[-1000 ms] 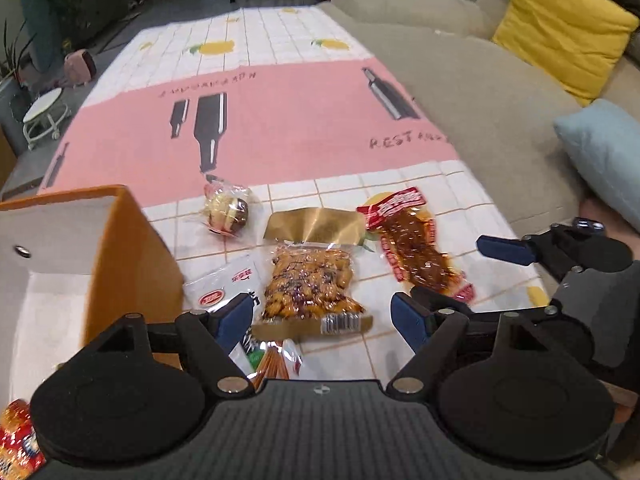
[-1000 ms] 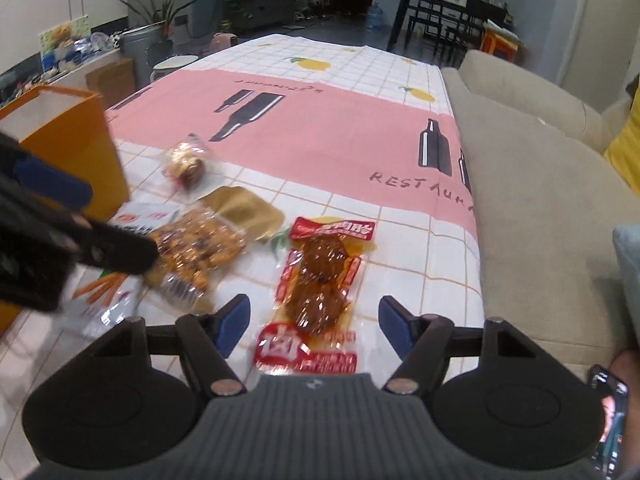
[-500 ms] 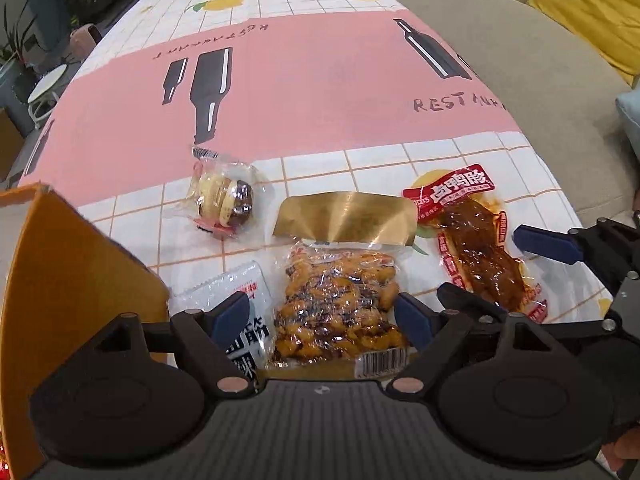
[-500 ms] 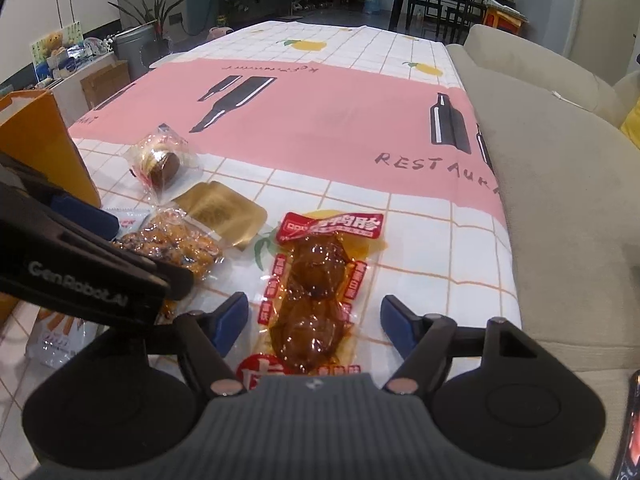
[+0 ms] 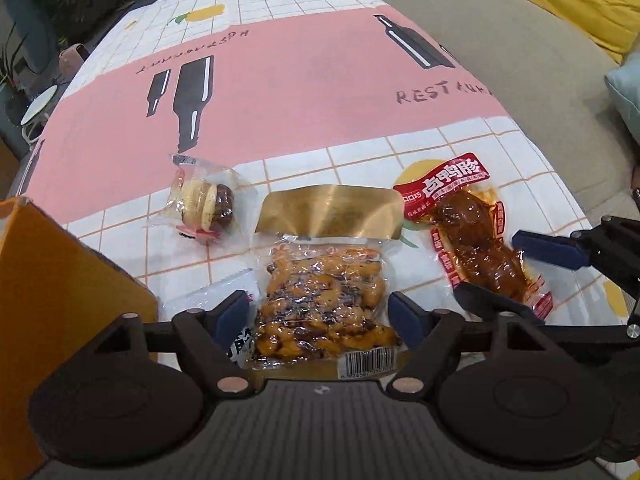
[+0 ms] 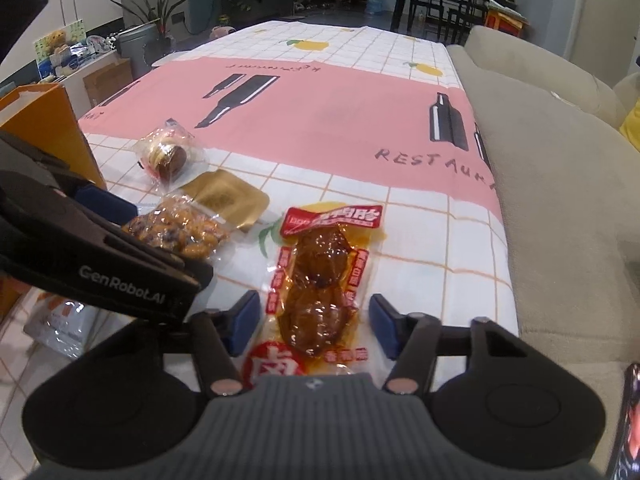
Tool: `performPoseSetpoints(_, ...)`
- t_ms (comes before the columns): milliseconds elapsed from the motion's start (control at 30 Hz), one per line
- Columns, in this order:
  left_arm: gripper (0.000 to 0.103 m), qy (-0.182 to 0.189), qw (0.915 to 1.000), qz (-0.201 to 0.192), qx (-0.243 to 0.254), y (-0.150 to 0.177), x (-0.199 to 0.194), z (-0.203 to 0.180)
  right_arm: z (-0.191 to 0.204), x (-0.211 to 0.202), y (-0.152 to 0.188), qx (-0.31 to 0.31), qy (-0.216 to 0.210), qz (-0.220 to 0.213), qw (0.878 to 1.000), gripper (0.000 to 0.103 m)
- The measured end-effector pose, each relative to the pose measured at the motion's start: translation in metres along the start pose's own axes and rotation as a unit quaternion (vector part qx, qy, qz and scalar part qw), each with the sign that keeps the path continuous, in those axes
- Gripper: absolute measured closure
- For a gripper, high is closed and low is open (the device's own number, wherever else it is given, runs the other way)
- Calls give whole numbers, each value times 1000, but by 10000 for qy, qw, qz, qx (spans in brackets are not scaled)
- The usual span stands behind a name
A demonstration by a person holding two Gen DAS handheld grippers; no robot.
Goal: Organize snacks
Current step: 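Grasp the clear peanut pack with the left gripper while the right grasps the red-labelled duck pack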
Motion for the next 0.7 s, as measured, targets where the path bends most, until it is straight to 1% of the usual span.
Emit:
performPoseSetpoints(100,20,98,9999,-8,137,7,-7,-6,0,-8,6,-33,-57,159,9999,58)
performPoseSetpoints(200,21,219,9993,43,311,20,-16,-13,2,-17,13,-72,-182,380,9991,58)
performPoseSetpoints(300,21,215,9981,50,584,39,-26,-22,9,-29,21,-323,-415,725,9960,58)
performPoseSetpoints(367,21,299,9970,99,712,53,-33,-26,14,-39,29,-452,-529,946,9931,58)
performPoseSetpoints(433,21,488,9963,249,661,67,-38,-28,17,-48,38,-524,-580,1122,9906,58)
performPoseSetpoints(500,21,631,9956,295,627,80,-43,-28,18,-56,47,-478,-617,1251,9891,58)
performPoseSetpoints(567,21,644,9950,302,707,93,-50,-29,20,-66,59,-388,-650,1359,9878,58)
performPoseSetpoints(633,21,690,9938,327,805,104,-56,-30,25,-78,72,-427,-670,1433,9865,57)
performPoseSetpoints(700,18,737,9937,351,763,113,-61,-29,31,-87,83,-504,-674,1441,9860,56)
Point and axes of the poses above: each gripper's, at about its wrist camera, not at the fingertips, and x roughly the way its jaws point, z to its left, y to its underside, the point moved 4 cm from there along x, roughly the way its jaws point, and after that the axes turned 2 degrees about -x, right-handed, at the moved point
